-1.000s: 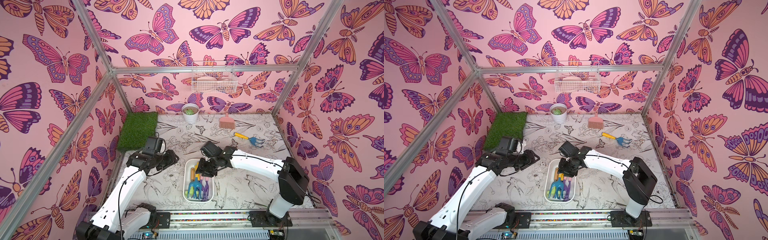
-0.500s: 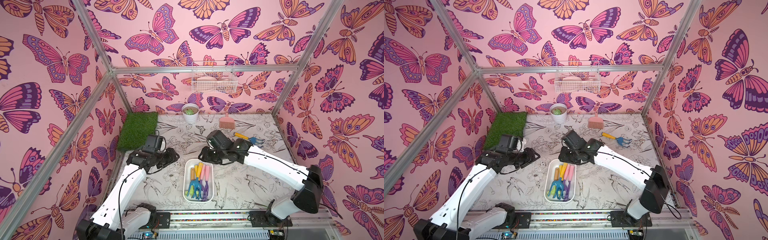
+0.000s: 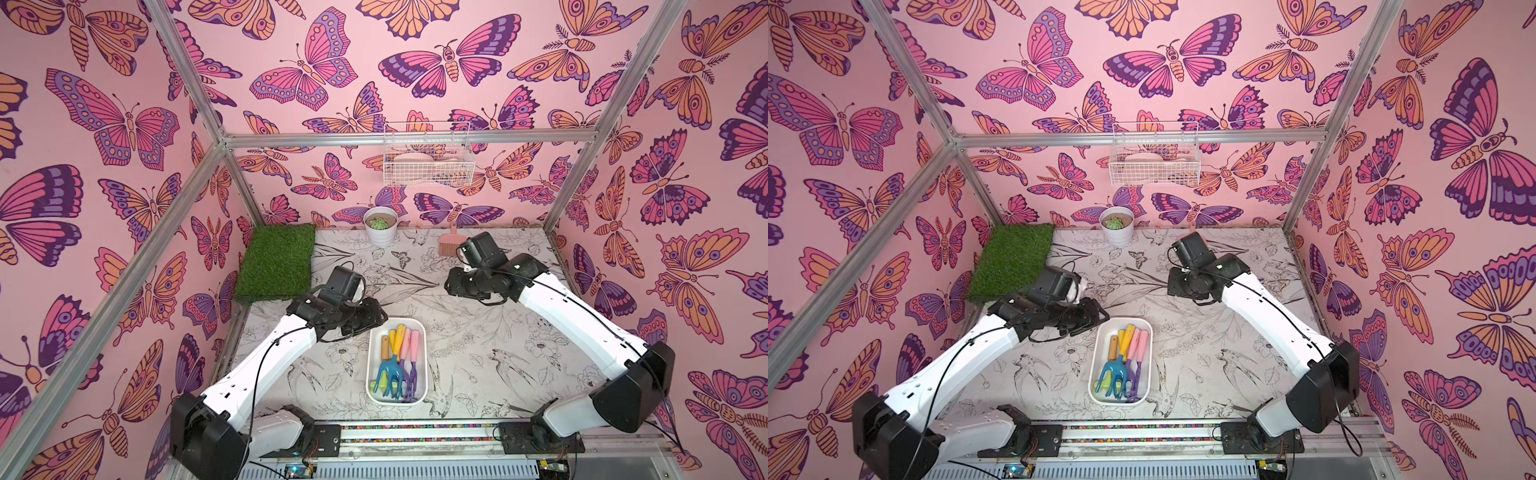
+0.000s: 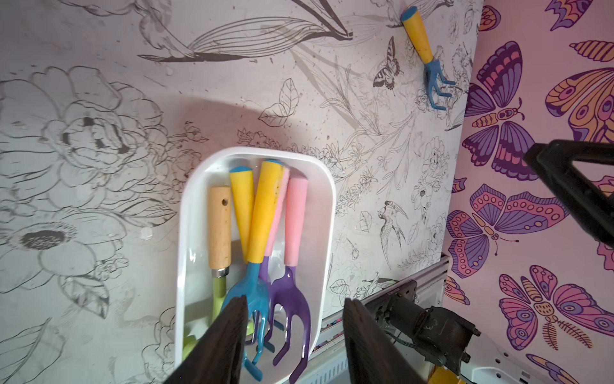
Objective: Put the rake into the storage box
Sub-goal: Place the rake in the storage box, then pick up the rake at the center of the board.
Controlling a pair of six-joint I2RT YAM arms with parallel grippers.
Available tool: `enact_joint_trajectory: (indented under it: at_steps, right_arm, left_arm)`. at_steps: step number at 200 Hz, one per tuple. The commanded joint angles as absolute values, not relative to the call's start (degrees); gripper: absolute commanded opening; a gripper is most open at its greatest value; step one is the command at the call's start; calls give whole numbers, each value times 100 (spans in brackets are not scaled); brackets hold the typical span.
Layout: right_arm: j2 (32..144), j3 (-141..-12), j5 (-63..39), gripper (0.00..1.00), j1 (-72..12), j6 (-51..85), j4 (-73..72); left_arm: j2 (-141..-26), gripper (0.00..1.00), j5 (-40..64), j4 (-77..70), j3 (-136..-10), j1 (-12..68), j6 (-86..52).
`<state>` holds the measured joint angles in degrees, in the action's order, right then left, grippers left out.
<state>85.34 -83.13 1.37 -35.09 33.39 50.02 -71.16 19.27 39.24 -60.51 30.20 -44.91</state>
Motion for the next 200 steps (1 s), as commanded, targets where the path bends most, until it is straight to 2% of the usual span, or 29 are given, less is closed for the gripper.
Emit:
enact_joint_trajectory:
  at_steps: [1, 17, 46, 64, 122, 200]
  right_arm:
    - [8600, -8548, 854, 51, -3223, 2263, 5477]
    - [8747, -8626, 1511, 49, -3084, 1862, 5541]
    - [8926, -8589, 2023, 47, -2759, 1345, 5116]
    - [8976, -8495, 1824, 47, -2485, 1053, 4715]
    - [10356, -9354, 701, 50, -1644, 655, 4893]
    - [12007, -10571, 729, 59, -1225, 42, 5340]
  left_arm:
    - [-7506, 52, 2338, 3192, -6169, 3087, -4764]
    - [-7694, 53, 2575, 2791, -6200, 3093, -4926]
    - [-8100, 53, 2823, 2588, -6574, 3087, -4951]
    - [-8350, 53, 2956, 2592, -6852, 3035, -4889]
    - [-8659, 53, 3429, 2470, -7096, 2424, -4870]
    - [-8844, 53, 3693, 2470, -6972, 1684, -4782]
